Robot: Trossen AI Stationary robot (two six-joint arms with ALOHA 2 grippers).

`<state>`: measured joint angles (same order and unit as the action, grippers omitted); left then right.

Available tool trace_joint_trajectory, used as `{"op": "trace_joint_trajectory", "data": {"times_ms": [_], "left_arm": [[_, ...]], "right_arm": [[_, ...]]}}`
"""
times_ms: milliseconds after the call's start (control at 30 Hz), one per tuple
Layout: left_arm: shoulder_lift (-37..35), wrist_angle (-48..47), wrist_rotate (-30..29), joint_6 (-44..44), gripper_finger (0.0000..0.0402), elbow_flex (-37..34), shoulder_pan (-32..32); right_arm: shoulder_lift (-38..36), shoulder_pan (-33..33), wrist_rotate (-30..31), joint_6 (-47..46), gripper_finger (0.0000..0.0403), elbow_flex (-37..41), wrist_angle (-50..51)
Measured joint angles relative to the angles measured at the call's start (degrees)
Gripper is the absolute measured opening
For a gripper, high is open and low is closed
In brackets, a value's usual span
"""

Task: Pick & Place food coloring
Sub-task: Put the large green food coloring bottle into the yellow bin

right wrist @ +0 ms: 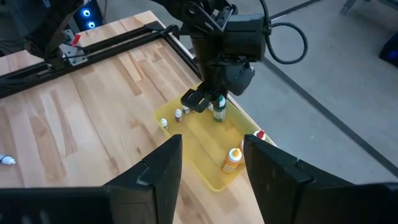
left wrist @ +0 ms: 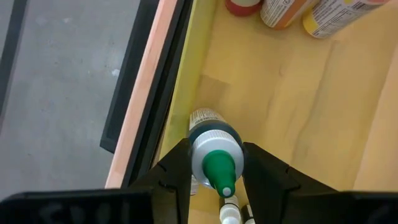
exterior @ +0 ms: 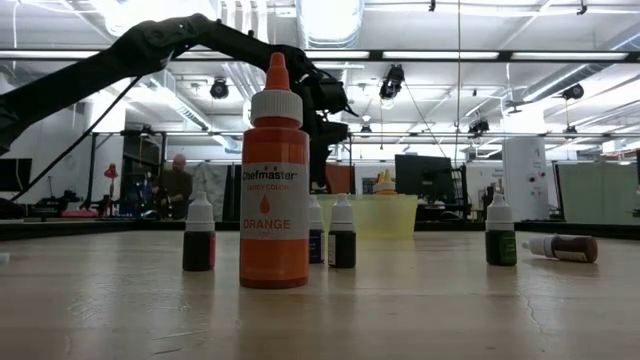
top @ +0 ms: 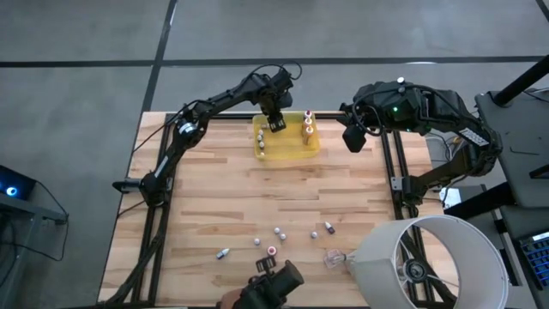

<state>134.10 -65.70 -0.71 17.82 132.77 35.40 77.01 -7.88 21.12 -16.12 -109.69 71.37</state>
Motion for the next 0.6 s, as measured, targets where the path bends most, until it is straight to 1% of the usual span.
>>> {"op": "trace_joint_trajectory", "data": {"times_ms": [167,600], "left_arm": [[0.0,-1.0,1.7,-0.1,0.0095,0.0,0.0],[0.0,-1.2,1.9,0.3,0.0095,0.0,0.0]], "right_arm": [[0.0,0.0,0.0,0.0,0.0164,0.0,0.0],[0.0,-0.1,0.0,0.2,0.0164,0.0,0.0]]}}
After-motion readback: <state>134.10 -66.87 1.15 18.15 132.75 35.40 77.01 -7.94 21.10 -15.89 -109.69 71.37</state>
